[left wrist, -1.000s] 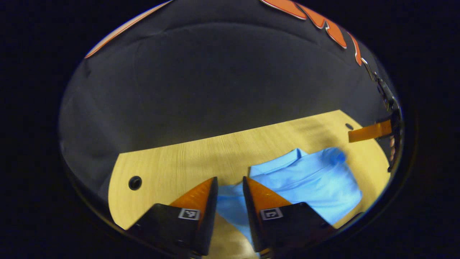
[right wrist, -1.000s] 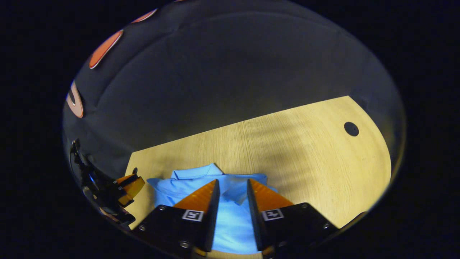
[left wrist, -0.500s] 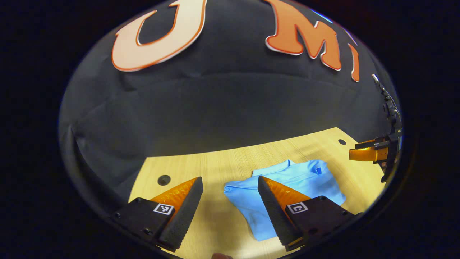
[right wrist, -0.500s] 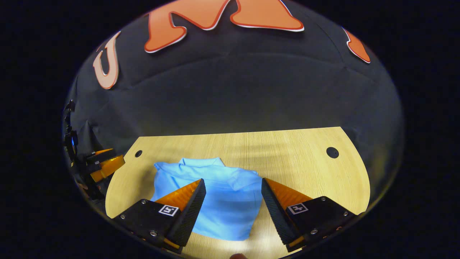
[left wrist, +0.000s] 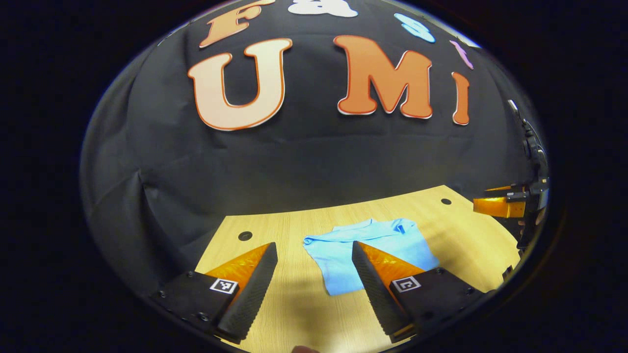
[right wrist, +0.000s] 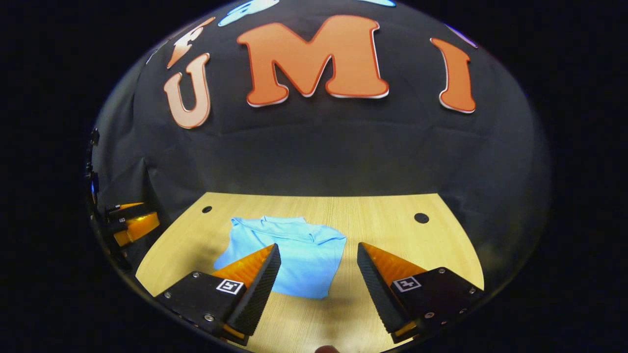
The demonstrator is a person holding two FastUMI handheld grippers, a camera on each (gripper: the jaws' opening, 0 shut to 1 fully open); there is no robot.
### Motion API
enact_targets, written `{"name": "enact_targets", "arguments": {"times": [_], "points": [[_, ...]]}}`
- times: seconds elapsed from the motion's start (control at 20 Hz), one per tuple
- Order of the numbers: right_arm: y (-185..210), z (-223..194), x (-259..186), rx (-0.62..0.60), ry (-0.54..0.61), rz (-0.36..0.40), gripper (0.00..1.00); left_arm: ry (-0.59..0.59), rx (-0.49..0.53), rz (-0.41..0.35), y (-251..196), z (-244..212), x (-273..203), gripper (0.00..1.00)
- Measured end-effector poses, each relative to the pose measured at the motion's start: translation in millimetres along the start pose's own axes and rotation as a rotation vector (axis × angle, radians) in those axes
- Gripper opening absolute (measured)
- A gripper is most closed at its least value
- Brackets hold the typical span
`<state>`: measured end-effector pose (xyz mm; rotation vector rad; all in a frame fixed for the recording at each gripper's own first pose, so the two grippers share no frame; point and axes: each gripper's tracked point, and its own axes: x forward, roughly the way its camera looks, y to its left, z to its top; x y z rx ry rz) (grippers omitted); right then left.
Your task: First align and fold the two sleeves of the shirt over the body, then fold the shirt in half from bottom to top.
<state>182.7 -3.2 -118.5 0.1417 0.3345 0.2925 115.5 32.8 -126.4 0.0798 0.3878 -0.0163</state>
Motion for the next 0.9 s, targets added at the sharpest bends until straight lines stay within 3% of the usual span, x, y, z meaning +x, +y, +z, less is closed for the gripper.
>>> {"name": "enact_targets", "arguments": {"times": [0.5, 0.9], "points": [[43, 14, -127, -0.105, -0.213, 0.079, 0.94, -0.265, -0.027, 0.055, -37, 33, -159, 0.98], [67, 13, -171, -0.134, -0.299, 0.09, 0.94, -0.312, -0.072, 0.111, -45, 22, -212, 0.98]]}}
